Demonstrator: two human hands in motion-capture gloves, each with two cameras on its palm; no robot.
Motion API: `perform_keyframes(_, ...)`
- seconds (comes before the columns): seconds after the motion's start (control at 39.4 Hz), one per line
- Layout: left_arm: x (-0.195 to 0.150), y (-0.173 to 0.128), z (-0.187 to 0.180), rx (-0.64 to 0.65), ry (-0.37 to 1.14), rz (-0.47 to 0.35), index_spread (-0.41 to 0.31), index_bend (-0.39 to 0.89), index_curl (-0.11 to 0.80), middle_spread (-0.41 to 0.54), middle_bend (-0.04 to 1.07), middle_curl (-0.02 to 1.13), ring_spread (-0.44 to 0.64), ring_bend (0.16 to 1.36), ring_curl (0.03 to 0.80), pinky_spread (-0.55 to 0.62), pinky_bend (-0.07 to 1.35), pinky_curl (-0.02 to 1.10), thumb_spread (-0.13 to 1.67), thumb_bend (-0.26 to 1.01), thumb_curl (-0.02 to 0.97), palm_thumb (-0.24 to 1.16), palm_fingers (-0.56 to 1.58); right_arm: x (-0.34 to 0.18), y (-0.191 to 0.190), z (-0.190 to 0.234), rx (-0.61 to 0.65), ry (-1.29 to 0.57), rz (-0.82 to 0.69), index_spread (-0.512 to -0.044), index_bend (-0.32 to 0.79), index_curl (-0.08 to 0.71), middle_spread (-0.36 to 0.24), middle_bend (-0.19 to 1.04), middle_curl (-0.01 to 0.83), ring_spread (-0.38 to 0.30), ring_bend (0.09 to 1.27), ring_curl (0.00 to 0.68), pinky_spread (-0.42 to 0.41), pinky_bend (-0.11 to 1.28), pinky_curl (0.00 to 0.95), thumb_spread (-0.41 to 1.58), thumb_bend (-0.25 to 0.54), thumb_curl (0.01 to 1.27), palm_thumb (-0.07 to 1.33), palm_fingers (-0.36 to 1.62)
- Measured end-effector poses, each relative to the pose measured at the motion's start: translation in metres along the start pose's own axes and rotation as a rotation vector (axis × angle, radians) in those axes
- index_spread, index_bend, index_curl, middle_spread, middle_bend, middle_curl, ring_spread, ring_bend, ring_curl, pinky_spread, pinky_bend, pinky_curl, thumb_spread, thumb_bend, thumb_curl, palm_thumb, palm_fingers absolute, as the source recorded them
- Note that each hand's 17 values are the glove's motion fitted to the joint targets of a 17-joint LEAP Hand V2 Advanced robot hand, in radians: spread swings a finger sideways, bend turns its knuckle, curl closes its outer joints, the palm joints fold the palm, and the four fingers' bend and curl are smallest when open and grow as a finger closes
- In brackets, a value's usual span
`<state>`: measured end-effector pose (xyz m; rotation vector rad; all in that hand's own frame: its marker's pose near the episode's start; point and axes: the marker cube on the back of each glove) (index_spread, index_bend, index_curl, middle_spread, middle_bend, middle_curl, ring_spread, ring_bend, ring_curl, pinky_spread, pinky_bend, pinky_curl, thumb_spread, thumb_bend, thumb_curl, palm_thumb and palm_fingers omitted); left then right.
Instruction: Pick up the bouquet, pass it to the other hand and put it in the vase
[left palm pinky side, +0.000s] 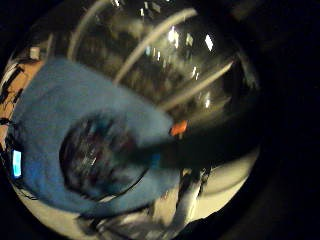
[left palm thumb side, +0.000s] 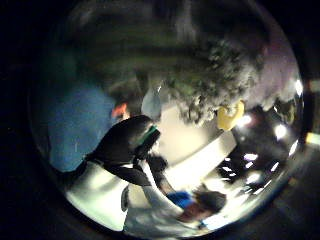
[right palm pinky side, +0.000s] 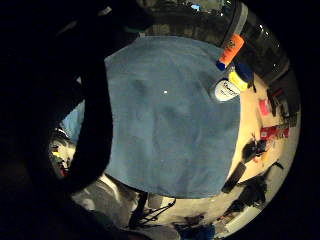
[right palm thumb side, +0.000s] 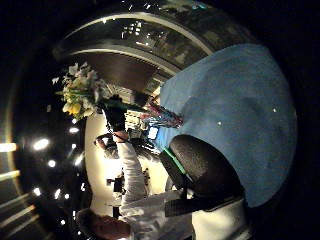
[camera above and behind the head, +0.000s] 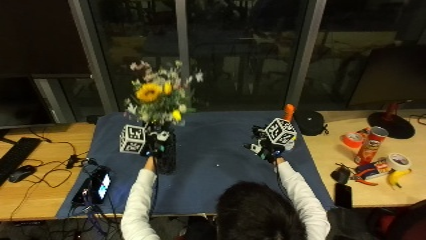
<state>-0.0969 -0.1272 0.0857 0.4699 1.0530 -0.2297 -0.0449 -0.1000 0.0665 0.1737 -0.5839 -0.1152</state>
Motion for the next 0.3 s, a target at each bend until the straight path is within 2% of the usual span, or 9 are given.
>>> perform_keyframes(0.03,-0.025,0.011,0.000,-0.032,-0.038,-0.070,-0.022,-0.03,0.413,-0.146,0.67,0.59,-0.12,0.78,0.534,-0.08,0.53,0.51,0.72,-0.16,0.533,0.38,-0.17,0.000,0.002,0.002,0.000,0.023,-0.015,-0.282,0.15,0.221,0.073,0.21,0.356,0.166,0.52,0.292,0.311,0.76,0.345,1.03,-0.025,0.33,0.44,0.14)
perform_keyframes(0.05,-0.046,0.020,-0.001,-0.046,-0.057,-0.114,0.014,0.03,0.419,-0.059,0.60,0.62,-0.05,0.78,0.567,-0.01,0.57,0.54,0.73,-0.14,0.518,0.35,-0.32,-0.001,0.005,0.003,0.011,0.049,-0.040,-0.282,0.15,0.223,0.073,0.21,0.355,0.164,0.52,0.290,0.311,0.75,0.342,1.03,-0.024,0.33,0.44,0.14)
perform_keyframes(0.1,-0.074,0.037,-0.006,-0.046,-0.065,-0.155,0.076,0.06,0.380,0.060,0.46,0.55,0.06,0.73,0.491,0.09,0.52,0.48,0.75,-0.11,0.497,0.31,-0.35,-0.005,0.011,0.001,0.048,0.108,-0.077,-0.282,0.16,0.229,0.073,0.20,0.354,0.163,0.51,0.286,0.310,0.73,0.337,1.04,-0.023,0.33,0.44,0.15)
perform_keyframes(0.18,-0.094,0.051,-0.016,-0.031,-0.083,-0.167,0.142,0.06,0.328,0.195,0.32,0.42,0.19,0.66,0.385,0.22,0.45,0.39,0.77,-0.08,0.471,0.28,-0.29,-0.002,0.019,0.001,0.035,0.196,0.028,-0.277,0.15,0.235,0.073,0.20,0.353,0.160,0.49,0.283,0.309,0.72,0.335,1.04,-0.024,0.32,0.44,0.16)
perform_keyframes(0.3,-0.103,0.063,-0.028,-0.032,-0.092,-0.169,0.208,0.07,0.274,0.337,0.24,0.33,0.33,0.61,0.318,0.35,0.39,0.33,0.79,-0.05,0.441,0.25,-0.20,0.002,0.019,0.009,0.002,0.195,0.057,-0.272,0.15,0.244,0.070,0.19,0.351,0.159,0.47,0.278,0.309,0.69,0.331,1.05,-0.023,0.32,0.45,0.16)
